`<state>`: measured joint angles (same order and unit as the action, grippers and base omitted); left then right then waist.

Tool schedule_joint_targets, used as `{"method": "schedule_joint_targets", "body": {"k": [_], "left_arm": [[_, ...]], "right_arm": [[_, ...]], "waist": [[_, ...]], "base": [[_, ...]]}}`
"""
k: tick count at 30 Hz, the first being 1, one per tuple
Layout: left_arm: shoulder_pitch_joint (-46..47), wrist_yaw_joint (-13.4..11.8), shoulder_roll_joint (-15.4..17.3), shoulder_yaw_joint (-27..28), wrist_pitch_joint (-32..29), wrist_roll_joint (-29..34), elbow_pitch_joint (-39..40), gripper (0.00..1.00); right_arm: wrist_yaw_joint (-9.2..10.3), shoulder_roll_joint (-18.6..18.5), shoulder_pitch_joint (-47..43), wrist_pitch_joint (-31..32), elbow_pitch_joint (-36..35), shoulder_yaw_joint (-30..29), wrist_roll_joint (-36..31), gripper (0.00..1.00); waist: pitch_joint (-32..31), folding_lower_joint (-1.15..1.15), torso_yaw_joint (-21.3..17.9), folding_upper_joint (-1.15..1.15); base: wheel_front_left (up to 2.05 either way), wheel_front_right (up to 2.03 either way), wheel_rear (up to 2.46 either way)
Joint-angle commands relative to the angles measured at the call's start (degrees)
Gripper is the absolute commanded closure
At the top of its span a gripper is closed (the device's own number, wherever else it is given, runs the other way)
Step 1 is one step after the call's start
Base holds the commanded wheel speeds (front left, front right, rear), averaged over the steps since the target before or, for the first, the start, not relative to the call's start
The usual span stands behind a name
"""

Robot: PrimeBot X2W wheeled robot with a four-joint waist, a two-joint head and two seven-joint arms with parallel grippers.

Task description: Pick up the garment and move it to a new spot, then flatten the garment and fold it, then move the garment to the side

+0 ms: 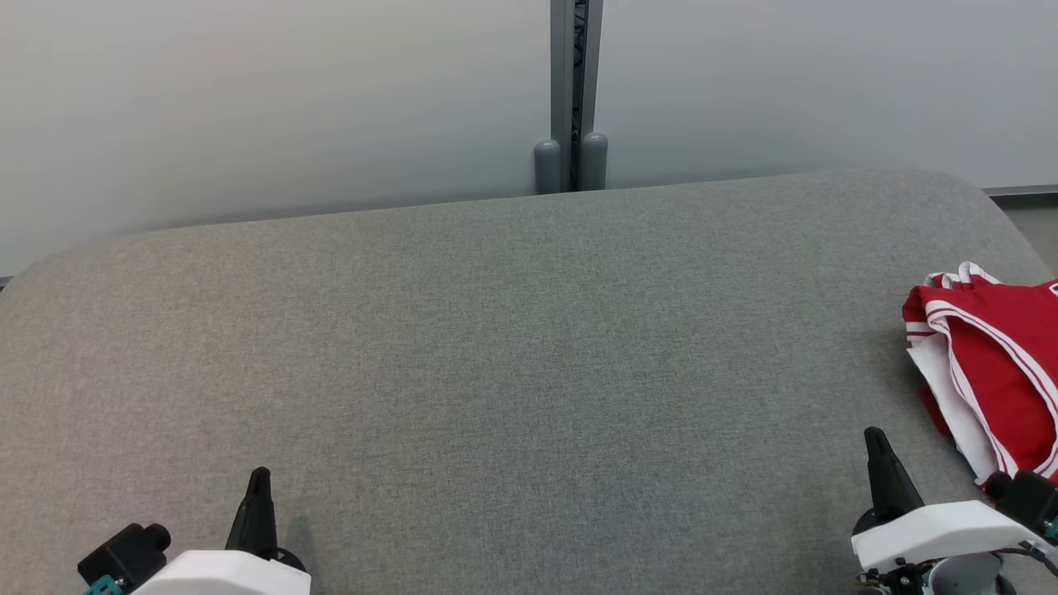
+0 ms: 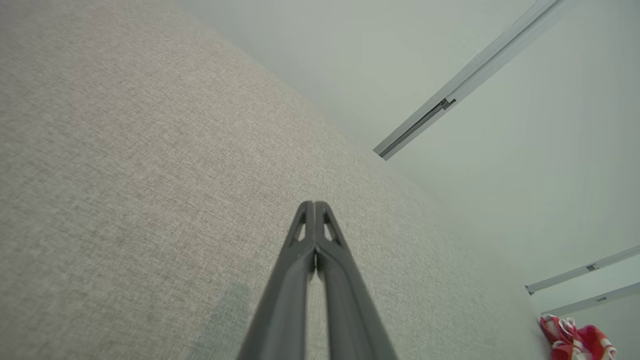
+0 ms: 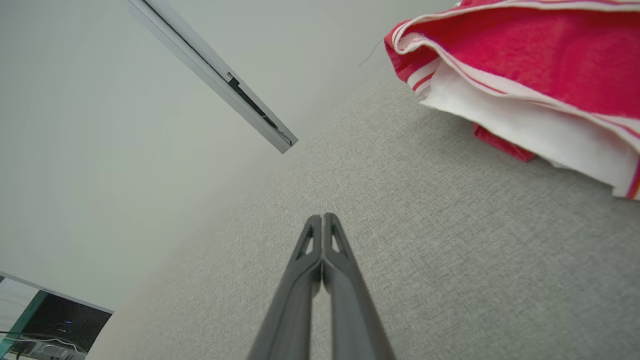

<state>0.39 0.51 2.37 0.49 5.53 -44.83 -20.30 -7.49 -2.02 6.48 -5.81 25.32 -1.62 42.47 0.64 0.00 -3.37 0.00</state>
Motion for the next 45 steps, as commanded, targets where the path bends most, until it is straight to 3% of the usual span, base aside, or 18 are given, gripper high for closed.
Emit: {"method": "schedule_joint_targets", "body": {"k": [1, 45], "left_arm": [[1.70, 0.65, 0.35, 0.57, -0.57, -2.63, 1.11, 1.00], [4.45, 4.54, 0.54, 3.97, -7.50, -29.44, 4.33, 1.00]], "right_arm": [[-0.01, -0.54, 0.49, 0.77, -1.34, -0.51, 2.77, 1.00], [-0.01, -0.88, 0.00, 7.77, -7.52, -3.17, 30.93, 1.00]], "waist": [[-0.01, 0.00, 0.09, 0.00], [-0.24, 0.00, 1.73, 0.00]], "base": [[0.00, 0.00, 0.00], [0.00, 0.00, 0.00]]}}
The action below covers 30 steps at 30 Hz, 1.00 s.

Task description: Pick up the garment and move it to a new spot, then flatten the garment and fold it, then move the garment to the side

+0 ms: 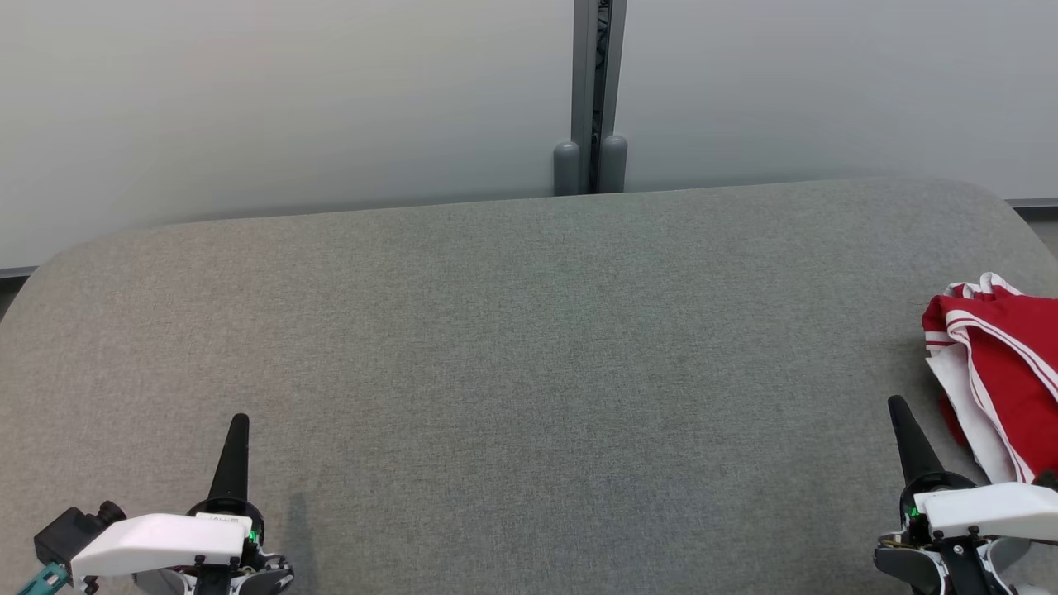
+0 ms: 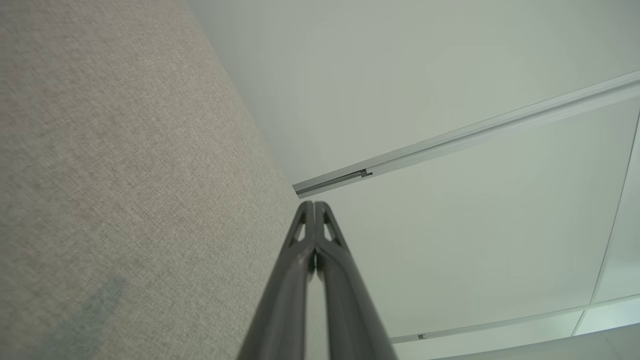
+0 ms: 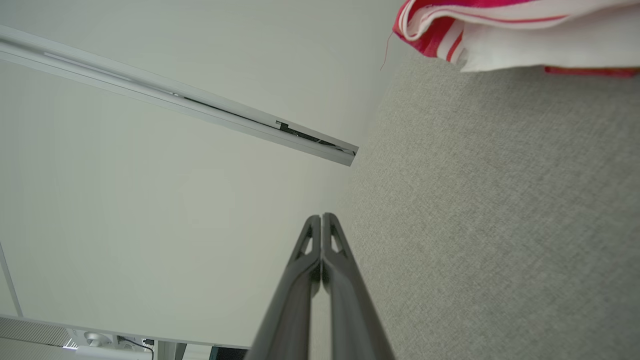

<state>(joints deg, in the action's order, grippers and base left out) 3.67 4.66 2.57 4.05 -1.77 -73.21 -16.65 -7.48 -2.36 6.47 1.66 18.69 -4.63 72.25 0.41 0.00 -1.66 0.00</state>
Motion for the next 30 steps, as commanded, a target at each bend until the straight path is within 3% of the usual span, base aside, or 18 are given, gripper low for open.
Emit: {"method": "schedule_joint_targets", "body": {"k": [1, 30], "left_arm": [[1.22, 0.47, 0.35, 0.47, -0.35, -1.53, 0.73, 1.00], [2.55, 2.34, 0.43, 2.06, -3.65, -14.36, 2.21, 1.00]], "right_arm": [[-0.02, -0.55, 0.00, 0.45, -1.01, -0.22, 1.69, 1.00], [-0.02, -0.71, -0.32, 3.80, -3.84, -1.54, 15.00, 1.00]], "waist": [[-0.01, 0.00, 0.06, 0.00], [-0.16, 0.00, 1.14, 0.00]], "base": [[0.00, 0.00, 0.00], [0.00, 0.00, 0.00]]}}
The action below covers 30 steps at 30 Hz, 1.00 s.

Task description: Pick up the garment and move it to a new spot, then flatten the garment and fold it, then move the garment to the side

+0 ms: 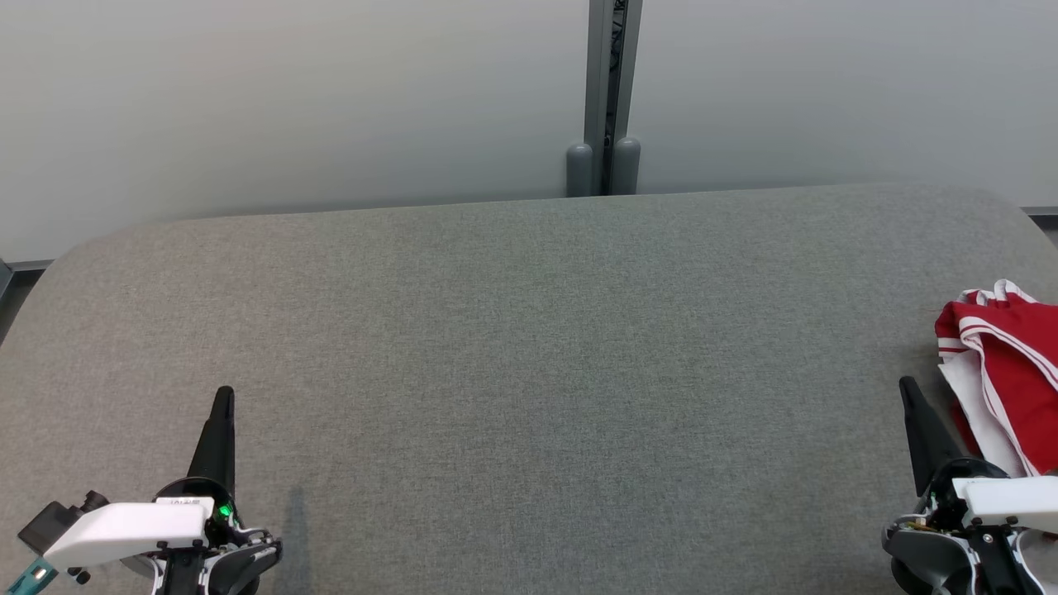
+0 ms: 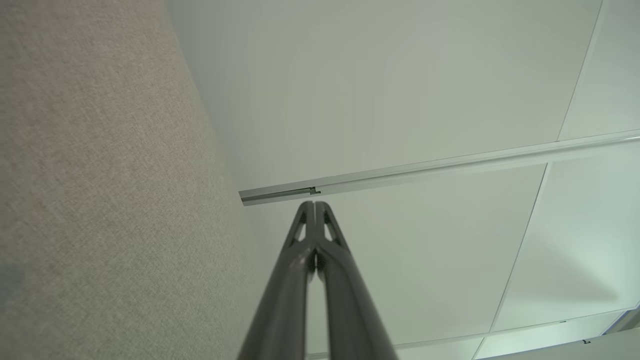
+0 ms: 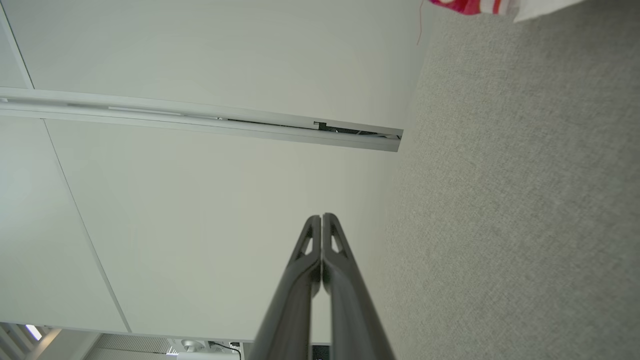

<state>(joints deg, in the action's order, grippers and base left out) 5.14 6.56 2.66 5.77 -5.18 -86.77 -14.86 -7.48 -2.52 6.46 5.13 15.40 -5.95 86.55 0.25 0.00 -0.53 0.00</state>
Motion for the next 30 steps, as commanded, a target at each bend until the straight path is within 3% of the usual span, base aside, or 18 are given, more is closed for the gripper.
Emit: {"method": "schedule_joint_targets", "body": {"k": [1, 12, 30], "left_arm": [[1.13, 0.54, 0.33, 0.38, -0.31, -1.19, 0.46, 1.00], [1.64, 1.20, 0.36, 0.95, -1.47, -5.66, 0.98, 1.00], [1.50, 1.12, 0.34, 0.94, -1.56, -5.69, 0.94, 1.00]], "right_arm": [[-0.01, -0.54, -0.33, 0.41, -0.63, -0.26, 1.14, 1.00], [-0.02, -0.60, -0.46, 1.56, -1.57, -0.68, 6.07, 1.00], [-0.02, -0.60, -0.47, 1.62, -1.59, -0.67, 5.94, 1.00]], "waist": [[0.00, 0.00, 0.04, 0.00], [-0.07, 0.00, 0.50, 0.00], [-0.07, 0.00, 0.53, 0.00]], "base": [[0.00, 0.00, 0.00], [0.00, 0.00, 0.00], [0.00, 0.00, 0.00]]}}
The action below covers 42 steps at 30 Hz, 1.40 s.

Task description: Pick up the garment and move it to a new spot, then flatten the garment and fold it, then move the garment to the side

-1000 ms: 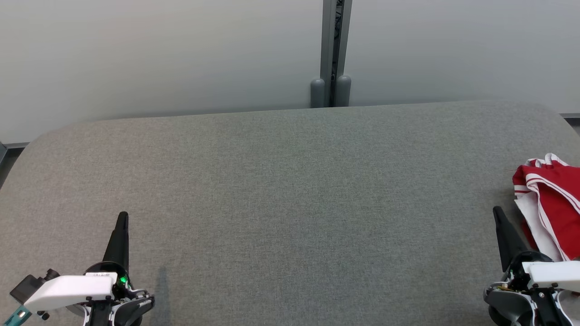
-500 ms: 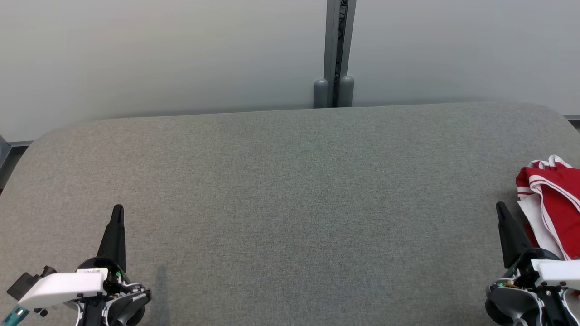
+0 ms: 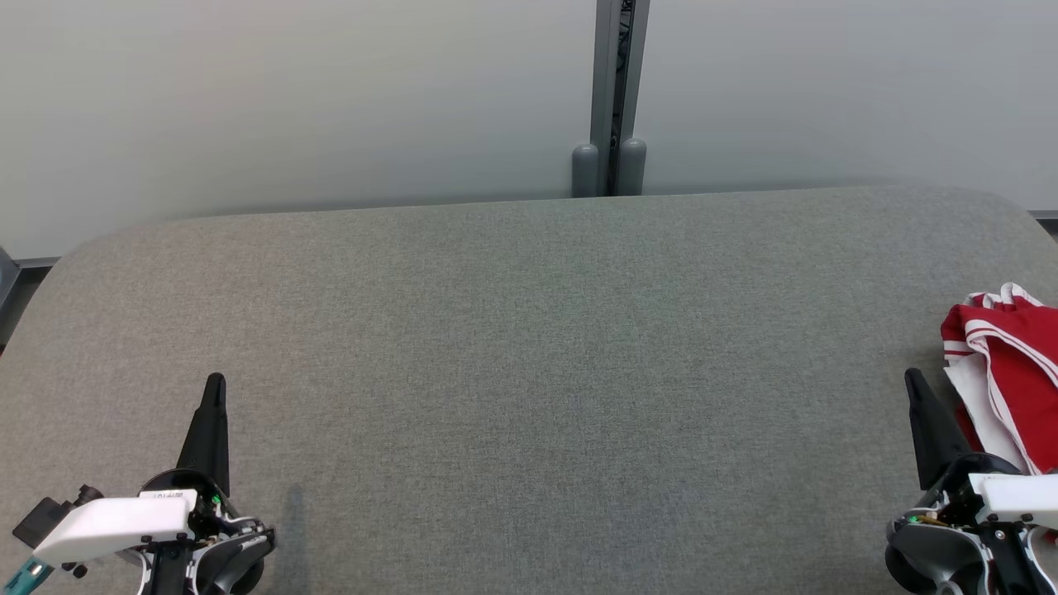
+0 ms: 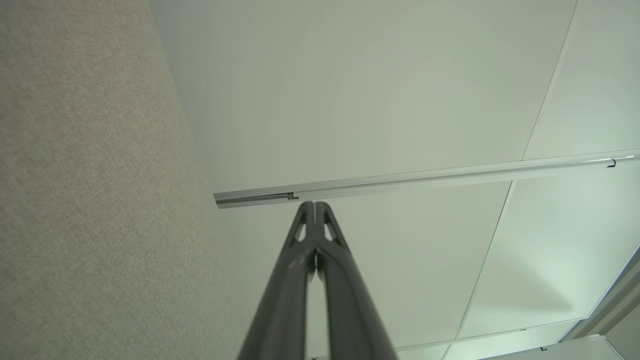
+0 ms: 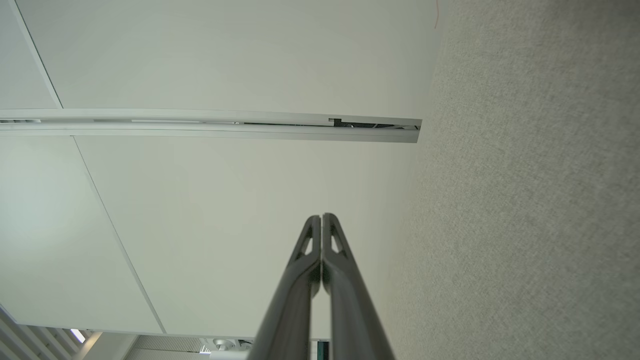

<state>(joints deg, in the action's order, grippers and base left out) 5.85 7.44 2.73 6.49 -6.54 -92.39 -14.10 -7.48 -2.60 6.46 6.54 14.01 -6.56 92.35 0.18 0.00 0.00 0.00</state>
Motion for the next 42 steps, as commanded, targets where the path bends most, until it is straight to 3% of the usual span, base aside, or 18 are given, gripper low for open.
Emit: {"method": "schedule_joint_targets", "body": {"k": [1, 42], "left_arm": [[0.78, 0.24, 0.28, 0.22, -0.20, -0.06, 0.18, 1.00], [0.78, 0.24, 0.28, 0.21, -0.19, -0.06, 0.19, 1.00]], "right_arm": [[-0.02, -0.52, -0.47, 0.20, -0.20, -0.06, 0.14, 1.00], [-0.02, -0.53, -0.47, 0.19, -0.20, -0.05, 0.14, 1.00]], "waist": [[0.00, 0.00, 0.00, 0.00], [0.00, 0.00, 0.00, 0.00]], "base": [[0.00, 0.00, 0.00], [0.00, 0.00, 0.00]]}}
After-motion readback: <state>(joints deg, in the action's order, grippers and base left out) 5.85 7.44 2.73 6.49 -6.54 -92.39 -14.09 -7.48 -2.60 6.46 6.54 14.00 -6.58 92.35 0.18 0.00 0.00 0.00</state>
